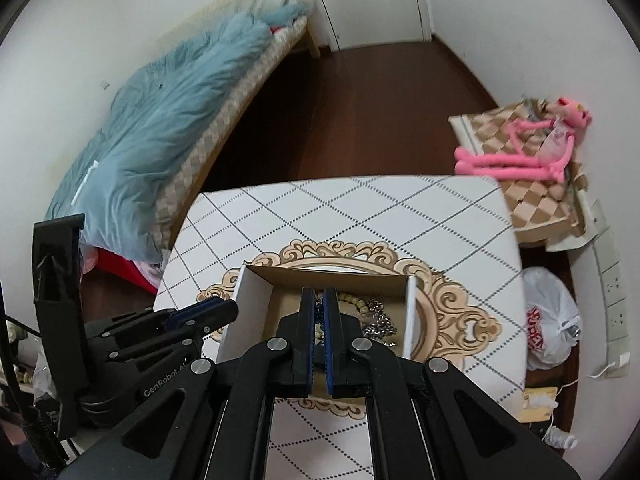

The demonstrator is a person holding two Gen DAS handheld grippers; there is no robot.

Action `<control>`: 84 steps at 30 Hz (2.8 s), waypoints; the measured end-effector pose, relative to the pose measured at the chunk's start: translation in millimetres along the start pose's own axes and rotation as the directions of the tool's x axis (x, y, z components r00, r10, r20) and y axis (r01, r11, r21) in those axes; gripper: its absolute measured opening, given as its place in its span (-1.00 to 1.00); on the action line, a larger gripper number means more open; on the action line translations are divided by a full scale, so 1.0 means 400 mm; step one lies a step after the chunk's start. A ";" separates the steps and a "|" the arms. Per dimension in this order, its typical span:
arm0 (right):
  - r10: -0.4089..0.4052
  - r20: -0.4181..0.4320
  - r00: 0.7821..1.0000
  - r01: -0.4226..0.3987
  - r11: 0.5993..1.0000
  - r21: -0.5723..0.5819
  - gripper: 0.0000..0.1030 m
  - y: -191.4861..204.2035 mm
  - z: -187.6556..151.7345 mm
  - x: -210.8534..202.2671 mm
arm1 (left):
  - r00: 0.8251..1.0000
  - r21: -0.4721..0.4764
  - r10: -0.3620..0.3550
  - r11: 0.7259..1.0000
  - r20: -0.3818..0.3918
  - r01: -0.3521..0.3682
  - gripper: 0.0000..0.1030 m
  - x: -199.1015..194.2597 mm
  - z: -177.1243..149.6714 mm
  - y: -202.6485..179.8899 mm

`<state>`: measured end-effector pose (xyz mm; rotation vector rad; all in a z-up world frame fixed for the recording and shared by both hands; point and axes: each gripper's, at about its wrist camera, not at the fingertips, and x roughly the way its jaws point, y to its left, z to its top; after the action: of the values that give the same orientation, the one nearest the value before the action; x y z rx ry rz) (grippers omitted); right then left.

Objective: Organize jewelry

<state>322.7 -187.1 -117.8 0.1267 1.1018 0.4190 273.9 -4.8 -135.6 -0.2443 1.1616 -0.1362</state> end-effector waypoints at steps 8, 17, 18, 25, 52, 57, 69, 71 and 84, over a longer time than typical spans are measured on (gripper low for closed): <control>0.069 -0.154 0.986 -0.060 0.996 0.065 -0.91 -0.024 0.043 0.139 | 0.999 -0.088 0.024 0.996 -0.045 -0.028 -0.24 0.015 0.046 0.028; 0.093 -0.225 0.970 -0.064 0.989 0.133 -0.09 -0.075 0.035 0.171 | 0.991 -0.094 0.131 0.987 0.039 -0.126 0.59 -0.042 0.065 0.063; 0.075 -0.220 0.973 -0.047 0.991 0.127 -0.08 -0.079 0.032 0.164 | 0.988 -0.088 0.150 0.985 0.047 -0.146 0.70 -0.045 0.063 0.065; -0.204 -0.174 0.963 0.207 0.978 -0.001 0.81 -0.069 -0.033 0.123 | 0.938 -0.034 0.326 0.945 0.117 -0.324 0.99 -0.056 -0.006 0.051; -0.369 0.049 0.928 0.369 0.929 0.012 0.99 0.033 -0.232 -0.242 | 0.916 -0.038 0.323 0.946 0.238 -0.323 0.99 -0.341 -0.217 -0.093; -0.372 0.125 0.920 0.373 0.928 0.021 0.99 0.075 -0.260 -0.380 | 0.905 -0.042 0.317 0.947 0.285 -0.319 0.99 -0.444 -0.252 -0.128; -0.361 0.236 0.902 0.366 0.930 0.021 1.00 0.147 -0.315 -0.612 | 0.883 -0.042 0.309 0.948 0.353 -0.315 0.99 -0.622 -0.318 -0.191; -0.364 0.248 0.898 0.371 0.928 0.019 1.00 0.158 -0.320 -0.637 | 0.883 -0.045 0.308 0.949 0.354 -0.313 0.99 -0.636 -0.327 -0.197; -0.355 0.263 0.897 0.362 0.932 0.022 1.00 0.175 -0.342 -0.700 | 0.886 -0.046 0.307 0.949 0.349 -0.311 0.99 -0.665 -0.347 -0.219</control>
<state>75.7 -246.6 76.0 -0.0463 0.8319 0.0798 43.4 -44.5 71.9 -0.0649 0.8269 0.1785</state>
